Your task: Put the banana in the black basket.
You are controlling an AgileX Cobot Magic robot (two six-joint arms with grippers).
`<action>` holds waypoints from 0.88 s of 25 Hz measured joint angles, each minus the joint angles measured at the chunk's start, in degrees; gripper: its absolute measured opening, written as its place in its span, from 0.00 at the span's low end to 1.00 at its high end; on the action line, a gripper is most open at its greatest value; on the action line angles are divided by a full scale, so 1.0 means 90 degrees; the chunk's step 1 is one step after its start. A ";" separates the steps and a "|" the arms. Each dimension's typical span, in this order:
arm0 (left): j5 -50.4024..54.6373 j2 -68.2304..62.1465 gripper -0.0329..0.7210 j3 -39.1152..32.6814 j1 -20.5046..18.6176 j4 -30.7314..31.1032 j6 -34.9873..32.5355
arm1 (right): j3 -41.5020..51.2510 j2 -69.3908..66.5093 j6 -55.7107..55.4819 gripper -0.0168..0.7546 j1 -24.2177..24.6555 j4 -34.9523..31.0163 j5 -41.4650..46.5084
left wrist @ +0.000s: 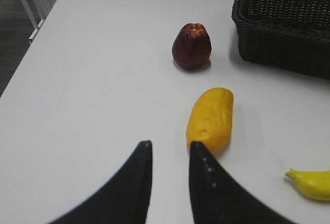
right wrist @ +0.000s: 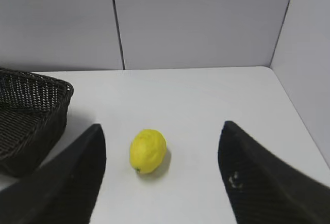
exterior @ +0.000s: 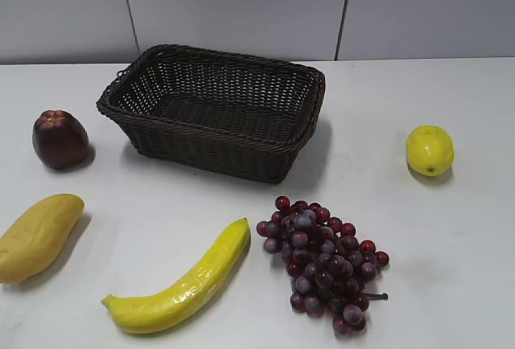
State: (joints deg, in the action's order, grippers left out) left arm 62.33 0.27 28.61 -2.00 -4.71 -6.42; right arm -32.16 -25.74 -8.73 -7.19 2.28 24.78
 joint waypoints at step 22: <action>0.0000 0.0000 0.36 0.0000 0.0000 -0.0006 0.0000 | -0.2704 -0.4742 0.0295 0.73 -0.2286 -0.0640 0.1479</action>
State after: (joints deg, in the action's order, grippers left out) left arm 62.33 0.27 28.61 -2.00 -4.77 -6.42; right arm -56.50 -68.42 -6.08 -27.77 -3.47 38.09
